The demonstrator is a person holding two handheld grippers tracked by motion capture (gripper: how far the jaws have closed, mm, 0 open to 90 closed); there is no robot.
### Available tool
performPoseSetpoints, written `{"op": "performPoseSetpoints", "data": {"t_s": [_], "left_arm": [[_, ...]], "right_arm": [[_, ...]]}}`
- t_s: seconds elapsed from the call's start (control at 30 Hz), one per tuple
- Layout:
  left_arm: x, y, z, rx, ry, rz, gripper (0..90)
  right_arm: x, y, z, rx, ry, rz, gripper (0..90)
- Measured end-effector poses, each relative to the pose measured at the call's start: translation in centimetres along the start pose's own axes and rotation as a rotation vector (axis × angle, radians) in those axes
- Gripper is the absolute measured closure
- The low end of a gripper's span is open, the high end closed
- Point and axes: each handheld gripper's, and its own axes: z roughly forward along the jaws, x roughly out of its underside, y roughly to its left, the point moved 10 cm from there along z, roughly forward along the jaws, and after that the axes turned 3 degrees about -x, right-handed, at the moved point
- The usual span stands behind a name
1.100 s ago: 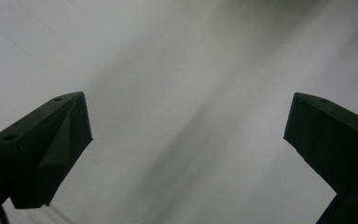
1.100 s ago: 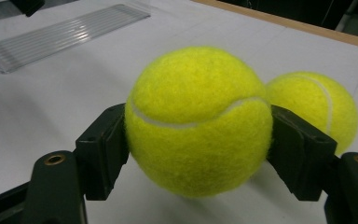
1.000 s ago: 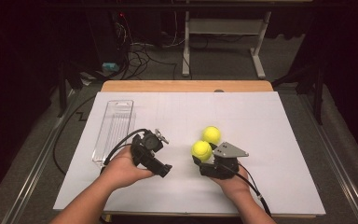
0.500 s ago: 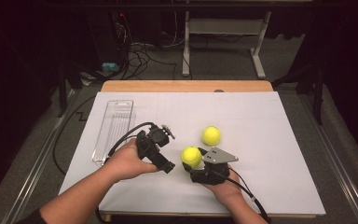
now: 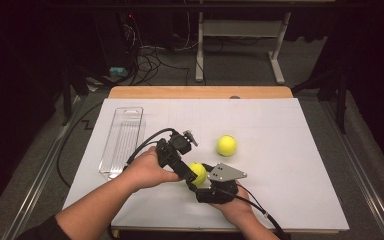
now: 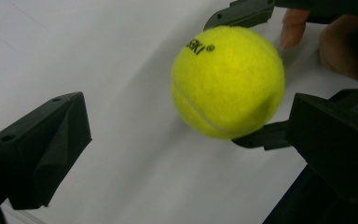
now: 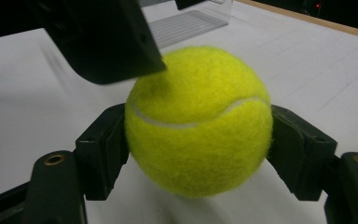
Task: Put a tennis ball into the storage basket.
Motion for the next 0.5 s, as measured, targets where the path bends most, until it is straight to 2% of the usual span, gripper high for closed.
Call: {"op": "performPoseSetpoints", "data": {"t_s": [0.33, 0.5], "left_arm": [[-0.4, -0.9, 1.5, 0.048, 0.062, 0.001, 3.0], [-0.5, -1.4, 1.8, 0.096, 0.066, -0.003, 11.7]], "right_arm": [[-0.7, 0.8, -0.1, -0.021, -0.032, -0.018, 27.1], [-0.7, 0.7, -0.2, -0.020, -0.032, -0.018, 27.0]]}}
